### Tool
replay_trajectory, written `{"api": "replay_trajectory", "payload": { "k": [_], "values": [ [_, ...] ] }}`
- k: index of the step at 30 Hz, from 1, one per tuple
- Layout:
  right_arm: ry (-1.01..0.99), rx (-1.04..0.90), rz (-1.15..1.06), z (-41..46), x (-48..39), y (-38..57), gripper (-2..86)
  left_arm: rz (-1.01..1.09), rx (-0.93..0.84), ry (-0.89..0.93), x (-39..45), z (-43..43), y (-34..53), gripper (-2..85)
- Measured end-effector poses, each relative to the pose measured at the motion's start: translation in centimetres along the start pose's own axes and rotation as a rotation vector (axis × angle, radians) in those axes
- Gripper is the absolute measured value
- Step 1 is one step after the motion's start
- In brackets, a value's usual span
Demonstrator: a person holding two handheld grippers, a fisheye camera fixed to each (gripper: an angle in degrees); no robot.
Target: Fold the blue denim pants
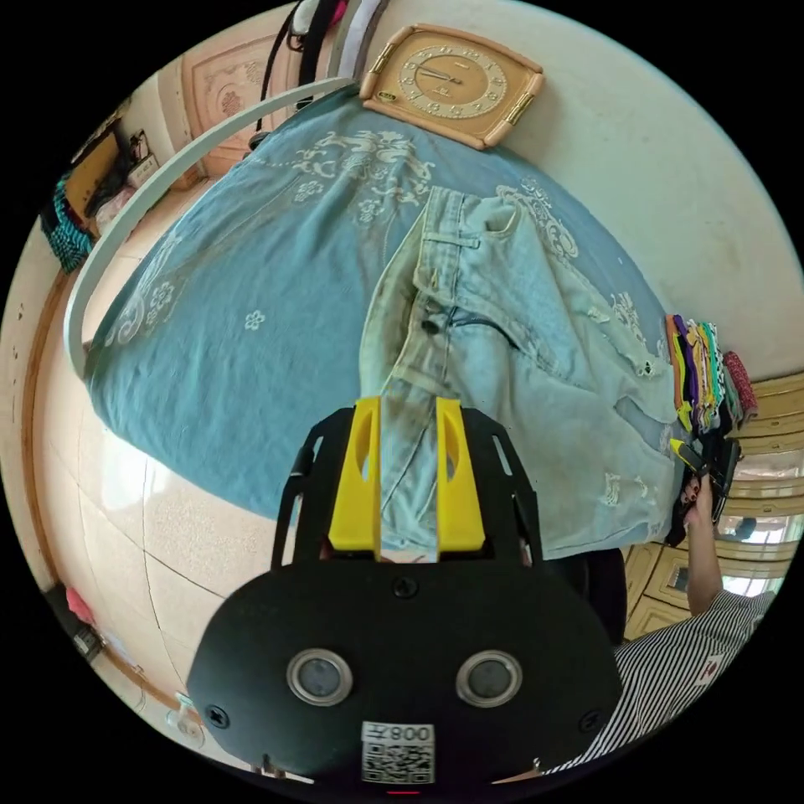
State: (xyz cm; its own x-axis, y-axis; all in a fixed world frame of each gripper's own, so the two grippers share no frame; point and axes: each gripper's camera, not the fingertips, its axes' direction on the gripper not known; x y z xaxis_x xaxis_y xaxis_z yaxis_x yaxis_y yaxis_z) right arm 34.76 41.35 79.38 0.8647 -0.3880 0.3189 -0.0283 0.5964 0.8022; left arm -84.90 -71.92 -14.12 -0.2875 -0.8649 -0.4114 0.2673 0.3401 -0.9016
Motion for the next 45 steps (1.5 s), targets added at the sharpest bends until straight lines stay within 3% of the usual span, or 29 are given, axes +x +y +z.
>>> {"api": "replay_trajectory", "payload": {
  "k": [8,10,16,24,27,30,34,37,40,45],
  "values": [
    [-0.012,-0.095,-0.023,2.3,-6.7,6.8,4.7,-0.183,0.0,0.11,-9.1,0.4,6.7,12.3],
    [-0.026,-0.093,0.0,2.3,-7.5,8.3,4.6,-0.268,0.006,0.235,-11.7,1.5,8.5,12.5],
    [-0.013,-0.031,0.093,0.5,-8.5,12.4,4.6,-0.448,0.073,0.505,-16.2,4.2,12.3,12.3],
    [-0.088,0.105,0.225,-2.5,-7.5,17.3,2.9,-0.456,0.033,0.663,-20.2,5.7,12.4,5.0],
    [-0.093,0.141,0.239,-3.7,-7.5,19.1,2.6,-0.433,0.043,0.64,-20.6,4.9,12.3,3.7],
    [-0.069,0.181,0.243,-5.6,-7.2,20.9,2.5,-0.373,0.165,0.675,-20.6,2.1,13.0,3.0],
    [-0.001,0.2,0.274,-7.6,-5.4,23.2,2.8,-0.316,0.268,0.585,-20.6,-0.2,14.2,2.8],
    [0.07,0.193,0.335,-8.8,-2.6,25.0,3.8,-0.412,0.181,0.501,-21.6,2.9,14.8,2.8],
    [0.094,0.209,0.435,-10.8,1.4,27.2,5.1,-0.501,0.237,0.518,-21.6,4.1,16.4,3.7],
    [0.17,0.343,0.716,-16.2,10.5,33.1,7.3,-0.412,0.127,0.533,-17.6,6.4,16.6,6.7]
  ]
}}
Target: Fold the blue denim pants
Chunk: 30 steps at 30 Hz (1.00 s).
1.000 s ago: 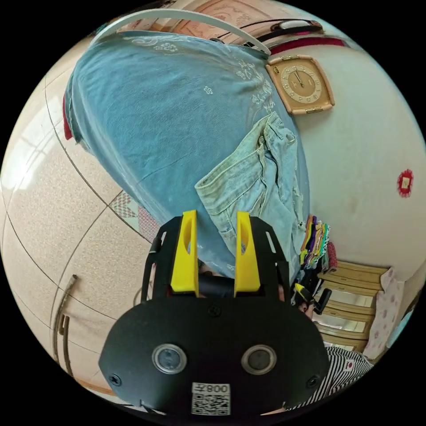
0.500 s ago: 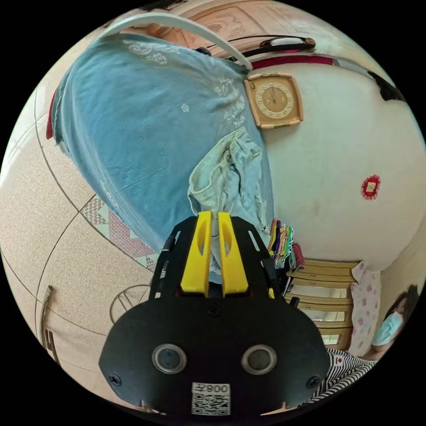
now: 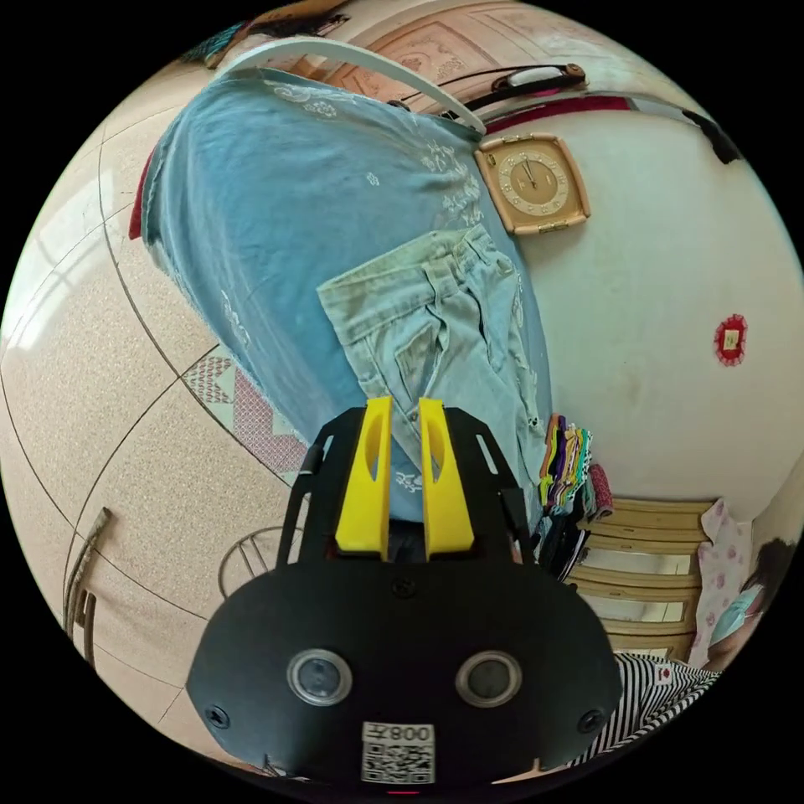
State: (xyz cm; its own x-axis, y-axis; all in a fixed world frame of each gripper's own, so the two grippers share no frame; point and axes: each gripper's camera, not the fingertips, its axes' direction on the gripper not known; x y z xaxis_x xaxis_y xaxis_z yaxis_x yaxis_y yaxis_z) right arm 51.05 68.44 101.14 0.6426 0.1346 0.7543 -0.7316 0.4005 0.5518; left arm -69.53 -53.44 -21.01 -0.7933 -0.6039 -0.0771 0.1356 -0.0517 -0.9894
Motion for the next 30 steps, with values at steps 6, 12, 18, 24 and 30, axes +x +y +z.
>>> {"api": "replay_trajectory", "payload": {
  "k": [6,12,18,24,30],
  "values": [
    [-0.089,0.069,0.308,-1.9,9.8,-2.2,8.8,-0.052,-0.165,0.024,1.6,7.5,1.2,8.7],
    [-0.12,0.048,0.371,-1.3,12.4,-4.4,6.8,-0.118,-0.174,-0.001,2.5,10.4,0.9,8.0],
    [-0.174,0.018,0.349,-2.5,14.2,-5.6,3.4,-0.139,-0.184,-0.012,3.6,11.8,0.6,5.8],
    [-0.208,0.039,0.173,-8.8,12.7,-6.6,1.9,-0.042,-0.155,0.059,7.0,11.4,0.5,4.1],
    [-0.132,-0.023,0.191,-9.2,15.4,-5.6,1.8,0.027,-0.185,-0.007,8.8,13.1,0.5,4.1]
  ]
}}
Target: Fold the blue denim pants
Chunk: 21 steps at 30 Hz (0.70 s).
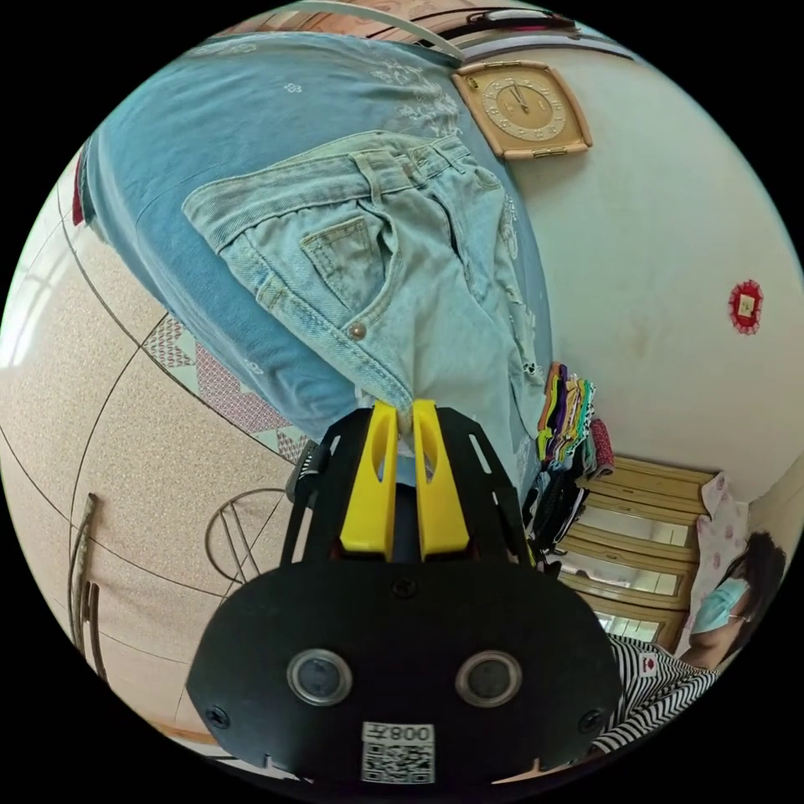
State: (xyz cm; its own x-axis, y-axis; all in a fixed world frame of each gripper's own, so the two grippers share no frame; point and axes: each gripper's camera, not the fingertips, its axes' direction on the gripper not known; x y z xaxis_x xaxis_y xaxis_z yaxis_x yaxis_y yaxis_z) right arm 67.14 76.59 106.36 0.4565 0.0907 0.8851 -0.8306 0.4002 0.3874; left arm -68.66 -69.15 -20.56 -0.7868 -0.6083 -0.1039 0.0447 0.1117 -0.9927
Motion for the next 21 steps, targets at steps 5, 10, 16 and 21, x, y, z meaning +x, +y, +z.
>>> {"api": "replay_trajectory", "payload": {
  "k": [5,10,16,21],
  "values": [
    [0.005,-0.052,0.118,2.7,2.6,-1.1,2.0,-0.03,-0.024,-0.012,0.5,2.5,0.3,4.3],
    [0.018,0.027,0.144,0.6,3.5,-1.1,2.2,-0.007,0.049,-0.075,2.1,1.3,1.5,4.3],
    [-0.016,0.116,0.062,-0.3,0.6,-4.2,3.5,0.234,0.064,-0.061,9.4,3.6,0.1,6.6],
    [-0.077,0.056,-0.129,5.7,-9.3,-12.4,6.3,0.615,-0.104,-0.104,21.2,12.2,-3.8,7.5]
  ]
}}
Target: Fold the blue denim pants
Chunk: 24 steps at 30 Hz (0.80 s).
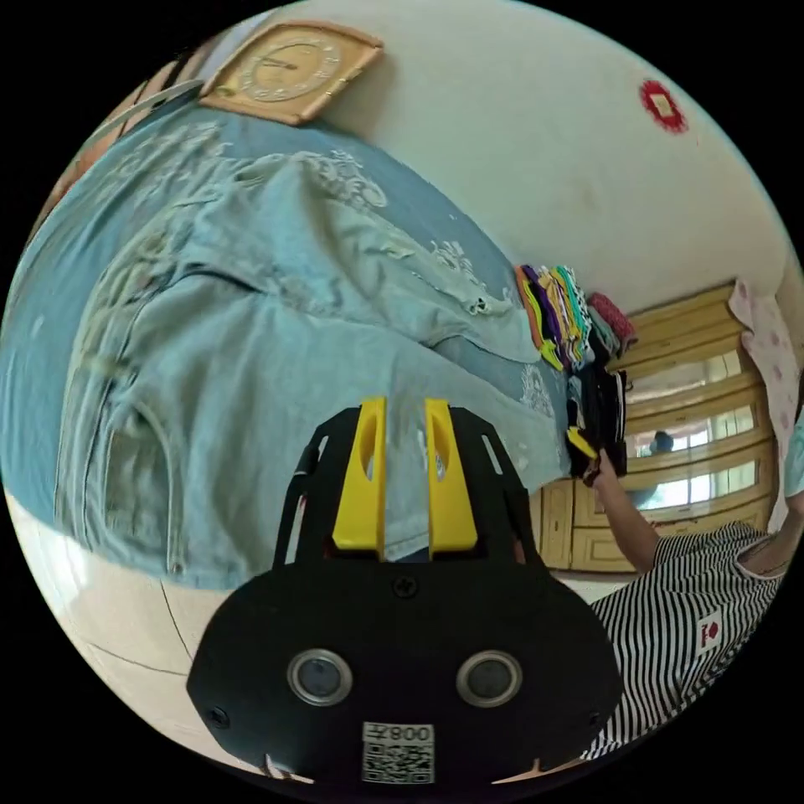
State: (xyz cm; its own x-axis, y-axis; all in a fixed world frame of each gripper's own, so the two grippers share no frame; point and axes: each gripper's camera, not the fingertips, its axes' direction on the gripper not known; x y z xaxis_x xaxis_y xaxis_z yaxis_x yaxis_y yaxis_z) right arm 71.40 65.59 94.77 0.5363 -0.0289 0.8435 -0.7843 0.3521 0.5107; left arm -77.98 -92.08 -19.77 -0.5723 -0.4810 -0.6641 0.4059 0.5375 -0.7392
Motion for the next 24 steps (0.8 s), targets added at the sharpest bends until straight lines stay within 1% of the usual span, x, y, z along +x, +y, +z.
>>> {"api": "replay_trajectory", "payload": {
  "k": [1,5,7,11,14,17,18,22,24],
  "values": [
    [-0.001,-0.008,-0.017,0.9,-0.9,-1.1,6.5,0.079,-0.031,-0.005,1.9,1.9,-2.4,7.6],
    [0.042,-0.03,-0.076,6.4,-5.6,-8.0,7.5,0.249,-0.115,-0.077,6.5,7.4,-7.8,8.1],
    [0.045,-0.024,-0.065,8.2,-6.6,-10.6,8.1,0.342,-0.167,-0.166,8.8,10.6,-9.9,8.7],
    [0.145,-0.024,-0.043,12.2,-7.6,-15.6,8.7,0.432,-0.264,-0.276,10.6,14.9,-11.3,8.9],
    [0.179,-0.05,-0.011,15.1,-7.7,-18.0,7.9,0.461,-0.24,-0.355,11.3,15.9,-11.7,5.9],
    [0.199,-0.041,0.021,16.4,-7.8,-19.3,6.2,0.477,-0.239,-0.361,11.8,16.0,-12.5,3.4],
    [0.202,-0.049,-0.003,16.8,-8.1,-19.6,5.9,0.471,-0.245,-0.352,11.9,16.0,-12.9,2.7],
    [0.202,-0.079,-0.055,17.8,-9.2,-20.3,4.3,0.399,-0.259,-0.251,11.7,15.3,-14.3,1.5],
    [0.146,-0.042,-0.101,16.5,-10.5,-20.4,3.6,0.385,-0.247,-0.198,11.8,14.3,-14.6,1.3]
  ]
}}
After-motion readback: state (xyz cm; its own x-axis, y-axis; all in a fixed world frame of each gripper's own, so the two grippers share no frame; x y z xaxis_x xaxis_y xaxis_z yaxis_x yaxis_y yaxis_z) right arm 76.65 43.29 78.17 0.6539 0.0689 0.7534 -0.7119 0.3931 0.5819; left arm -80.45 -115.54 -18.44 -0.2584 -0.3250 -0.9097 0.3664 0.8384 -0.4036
